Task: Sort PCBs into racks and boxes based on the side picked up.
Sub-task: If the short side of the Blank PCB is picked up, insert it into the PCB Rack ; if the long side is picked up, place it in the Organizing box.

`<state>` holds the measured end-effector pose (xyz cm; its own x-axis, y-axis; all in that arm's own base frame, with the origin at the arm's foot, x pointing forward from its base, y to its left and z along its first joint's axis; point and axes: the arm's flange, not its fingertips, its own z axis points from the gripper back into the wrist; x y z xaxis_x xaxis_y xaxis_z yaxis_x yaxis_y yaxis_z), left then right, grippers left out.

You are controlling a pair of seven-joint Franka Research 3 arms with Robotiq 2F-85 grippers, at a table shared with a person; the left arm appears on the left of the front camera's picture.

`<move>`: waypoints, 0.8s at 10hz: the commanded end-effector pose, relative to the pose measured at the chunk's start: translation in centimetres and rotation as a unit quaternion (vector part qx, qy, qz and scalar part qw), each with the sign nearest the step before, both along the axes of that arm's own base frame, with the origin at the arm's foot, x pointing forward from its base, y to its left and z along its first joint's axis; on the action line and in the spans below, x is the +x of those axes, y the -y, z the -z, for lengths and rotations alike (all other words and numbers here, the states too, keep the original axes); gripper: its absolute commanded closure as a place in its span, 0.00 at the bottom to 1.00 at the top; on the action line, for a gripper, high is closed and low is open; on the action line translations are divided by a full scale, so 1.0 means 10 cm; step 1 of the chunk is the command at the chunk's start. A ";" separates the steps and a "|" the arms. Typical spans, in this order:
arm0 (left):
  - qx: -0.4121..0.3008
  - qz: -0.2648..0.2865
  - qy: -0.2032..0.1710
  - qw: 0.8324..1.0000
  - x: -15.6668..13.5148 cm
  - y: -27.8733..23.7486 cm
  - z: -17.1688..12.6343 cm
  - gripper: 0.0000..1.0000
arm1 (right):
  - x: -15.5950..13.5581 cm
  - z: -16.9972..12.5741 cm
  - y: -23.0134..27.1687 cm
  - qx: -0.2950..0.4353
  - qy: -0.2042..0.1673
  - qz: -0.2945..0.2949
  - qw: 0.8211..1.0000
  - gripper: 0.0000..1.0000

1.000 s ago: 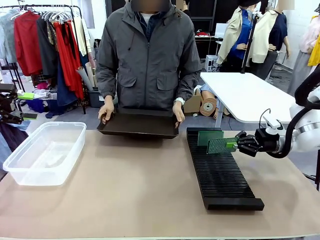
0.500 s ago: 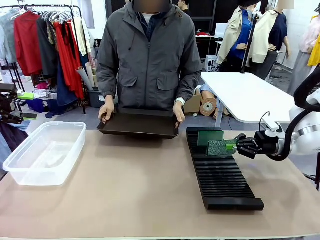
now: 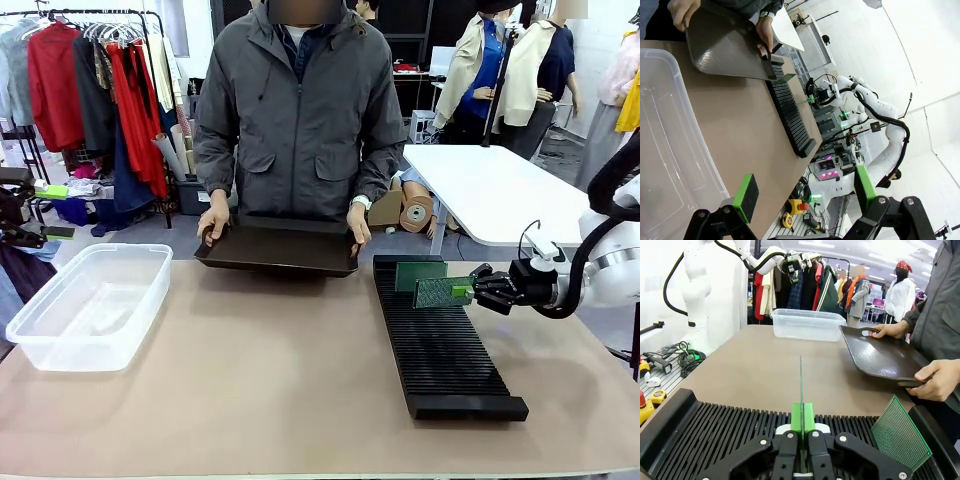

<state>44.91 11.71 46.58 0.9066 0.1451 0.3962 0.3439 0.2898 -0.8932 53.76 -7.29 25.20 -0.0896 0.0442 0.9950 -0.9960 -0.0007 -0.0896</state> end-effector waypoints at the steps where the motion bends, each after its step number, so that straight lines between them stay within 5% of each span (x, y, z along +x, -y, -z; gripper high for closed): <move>1: 0.000 -0.001 -0.005 1.000 -0.01 0.00 -0.02 0.00 | 0.00 -0.05 -0.01 0.002 0.004 -0.004 1.000 1.00; 8: 0.000 -0.001 -0.005 1.000 -0.01 0.00 -0.02 0.00 | 0.03 0.10 0.00 -0.017 -0.054 0.018 0.998 1.00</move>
